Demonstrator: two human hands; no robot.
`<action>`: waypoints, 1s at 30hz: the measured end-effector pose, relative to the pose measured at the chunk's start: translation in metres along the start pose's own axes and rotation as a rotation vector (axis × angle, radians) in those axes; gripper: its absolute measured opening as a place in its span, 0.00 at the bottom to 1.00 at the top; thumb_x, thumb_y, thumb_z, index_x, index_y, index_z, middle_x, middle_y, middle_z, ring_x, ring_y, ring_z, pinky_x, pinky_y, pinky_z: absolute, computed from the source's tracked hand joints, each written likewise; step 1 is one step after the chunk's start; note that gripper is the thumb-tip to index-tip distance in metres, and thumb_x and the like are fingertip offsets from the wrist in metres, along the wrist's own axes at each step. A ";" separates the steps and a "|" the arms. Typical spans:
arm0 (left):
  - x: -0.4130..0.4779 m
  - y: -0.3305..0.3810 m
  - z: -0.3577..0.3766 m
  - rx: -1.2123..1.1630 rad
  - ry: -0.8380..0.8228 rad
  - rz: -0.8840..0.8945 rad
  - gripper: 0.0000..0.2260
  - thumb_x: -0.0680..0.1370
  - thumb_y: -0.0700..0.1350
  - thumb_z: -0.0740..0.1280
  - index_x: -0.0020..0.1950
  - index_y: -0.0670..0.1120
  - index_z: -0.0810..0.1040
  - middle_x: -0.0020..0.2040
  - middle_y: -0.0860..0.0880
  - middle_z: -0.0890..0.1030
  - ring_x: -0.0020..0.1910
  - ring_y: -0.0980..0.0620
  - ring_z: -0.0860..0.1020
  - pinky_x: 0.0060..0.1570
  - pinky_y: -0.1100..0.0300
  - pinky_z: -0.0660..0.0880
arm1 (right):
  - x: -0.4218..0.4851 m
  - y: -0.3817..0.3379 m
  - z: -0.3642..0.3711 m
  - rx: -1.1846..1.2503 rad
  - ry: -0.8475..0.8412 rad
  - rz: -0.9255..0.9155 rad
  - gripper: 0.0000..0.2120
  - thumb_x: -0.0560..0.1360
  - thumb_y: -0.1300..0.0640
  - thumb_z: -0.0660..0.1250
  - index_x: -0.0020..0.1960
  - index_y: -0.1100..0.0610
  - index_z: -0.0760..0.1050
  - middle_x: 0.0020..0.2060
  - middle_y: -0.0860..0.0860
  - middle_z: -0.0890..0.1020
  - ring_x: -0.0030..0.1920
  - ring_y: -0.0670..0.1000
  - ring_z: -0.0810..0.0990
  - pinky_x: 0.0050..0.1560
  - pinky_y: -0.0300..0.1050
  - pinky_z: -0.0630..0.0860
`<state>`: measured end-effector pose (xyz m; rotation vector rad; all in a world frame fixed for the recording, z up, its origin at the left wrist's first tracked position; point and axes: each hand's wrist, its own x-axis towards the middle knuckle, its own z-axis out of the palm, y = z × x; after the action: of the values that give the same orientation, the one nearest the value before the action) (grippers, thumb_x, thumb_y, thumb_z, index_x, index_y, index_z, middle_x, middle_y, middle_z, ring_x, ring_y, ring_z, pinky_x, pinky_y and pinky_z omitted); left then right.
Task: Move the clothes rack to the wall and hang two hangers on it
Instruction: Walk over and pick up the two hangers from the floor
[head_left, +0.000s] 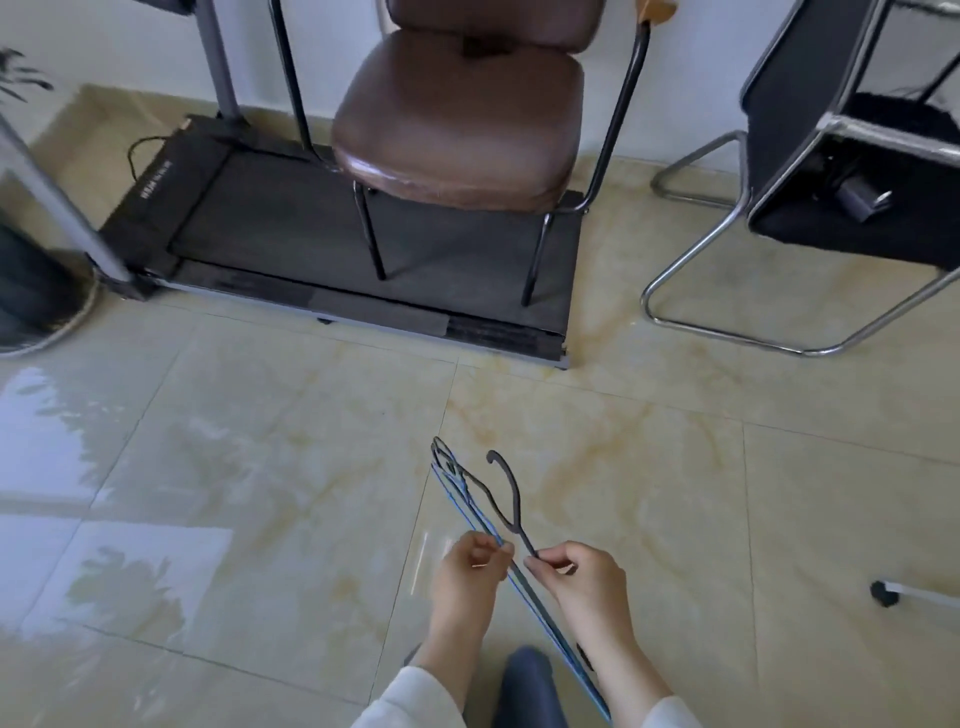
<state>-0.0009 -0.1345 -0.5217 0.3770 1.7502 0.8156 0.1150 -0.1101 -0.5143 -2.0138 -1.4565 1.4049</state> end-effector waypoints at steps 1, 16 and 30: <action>-0.013 0.012 -0.004 -0.035 0.000 0.006 0.10 0.74 0.40 0.67 0.34 0.46 0.71 0.30 0.49 0.73 0.31 0.54 0.72 0.33 0.63 0.65 | -0.009 -0.016 -0.005 -0.002 -0.006 -0.023 0.05 0.66 0.55 0.73 0.37 0.57 0.82 0.30 0.44 0.80 0.34 0.43 0.77 0.34 0.25 0.69; -0.139 0.127 -0.105 -0.501 0.086 0.024 0.13 0.73 0.38 0.67 0.31 0.45 0.69 0.37 0.46 0.80 0.35 0.55 0.76 0.30 0.67 0.64 | -0.122 -0.192 -0.033 -0.061 -0.266 -0.167 0.10 0.65 0.56 0.74 0.45 0.57 0.82 0.36 0.50 0.84 0.41 0.47 0.82 0.47 0.37 0.75; -0.212 0.127 -0.192 -0.852 0.498 0.099 0.03 0.72 0.42 0.69 0.40 0.44 0.78 0.36 0.49 0.79 0.37 0.56 0.76 0.32 0.63 0.65 | -0.187 -0.271 0.000 -0.306 -0.738 -0.405 0.07 0.67 0.63 0.72 0.45 0.64 0.80 0.39 0.60 0.84 0.36 0.47 0.80 0.32 0.23 0.71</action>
<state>-0.1271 -0.2399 -0.2551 -0.3439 1.6378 1.7293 -0.0413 -0.1464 -0.2269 -1.2341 -2.3352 1.9120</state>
